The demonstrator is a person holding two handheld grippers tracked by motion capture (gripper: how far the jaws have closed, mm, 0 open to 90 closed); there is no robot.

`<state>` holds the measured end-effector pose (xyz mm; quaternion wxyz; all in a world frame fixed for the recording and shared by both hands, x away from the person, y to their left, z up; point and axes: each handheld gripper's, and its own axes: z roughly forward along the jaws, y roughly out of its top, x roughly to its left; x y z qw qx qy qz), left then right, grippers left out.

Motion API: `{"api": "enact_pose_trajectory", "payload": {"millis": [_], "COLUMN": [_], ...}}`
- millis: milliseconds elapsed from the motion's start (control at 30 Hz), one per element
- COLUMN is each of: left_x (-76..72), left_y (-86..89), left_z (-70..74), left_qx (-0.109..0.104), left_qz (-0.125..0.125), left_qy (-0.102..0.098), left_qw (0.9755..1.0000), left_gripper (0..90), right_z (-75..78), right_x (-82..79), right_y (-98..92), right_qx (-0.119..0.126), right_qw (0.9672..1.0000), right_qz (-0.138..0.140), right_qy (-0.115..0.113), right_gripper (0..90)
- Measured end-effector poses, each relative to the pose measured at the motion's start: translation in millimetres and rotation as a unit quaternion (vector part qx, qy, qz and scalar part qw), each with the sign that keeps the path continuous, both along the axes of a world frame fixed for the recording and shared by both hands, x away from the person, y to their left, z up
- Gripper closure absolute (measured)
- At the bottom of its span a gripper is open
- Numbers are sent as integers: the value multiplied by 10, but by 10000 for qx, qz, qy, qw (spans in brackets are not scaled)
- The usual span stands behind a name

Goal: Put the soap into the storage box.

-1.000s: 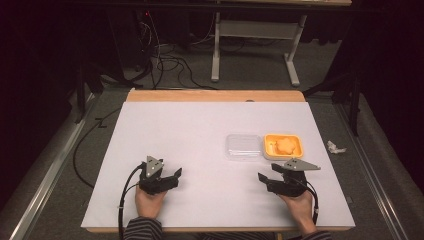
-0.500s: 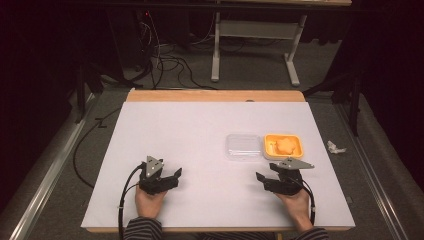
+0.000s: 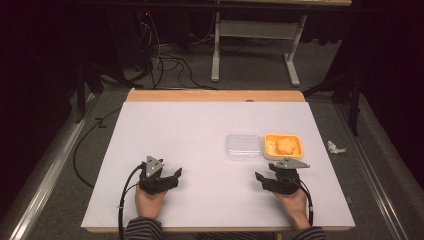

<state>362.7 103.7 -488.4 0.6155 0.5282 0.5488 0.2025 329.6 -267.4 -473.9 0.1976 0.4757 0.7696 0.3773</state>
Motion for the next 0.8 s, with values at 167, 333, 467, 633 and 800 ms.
{"api": "enact_pose_trajectory", "payload": {"millis": [167, 333, 467, 633, 800], "left_x": [0, 0, -1, -2, -3], "left_y": [0, 1, 0, -2, -1], "left_z": [0, -1, -1, 0, 1], "left_qx": [0, 9, 9, -13, -12], "left_qz": [-1, -3, -2, 5, 5], "left_qy": [2, -3, -5, -7, -11], "left_qw": [10000, 10000, 10000, 10000, 10000], "left_gripper": [227, 227, 227, 227, 227], "right_z": [-34, -37, -53, -55, -57], "right_x": [22, 31, 38, 32, 23], "right_y": [2, 3, 12, 19, 21], "right_qx": [-43, -44, -128, -166, -176], "right_qw": [10000, 10000, 9999, 9998, 9998], "right_qz": [-24, -63, -60, -106, -124], "right_qy": [9, 19, 4, 5, -19], "right_gripper": [344, 345, 345, 343, 344]}}
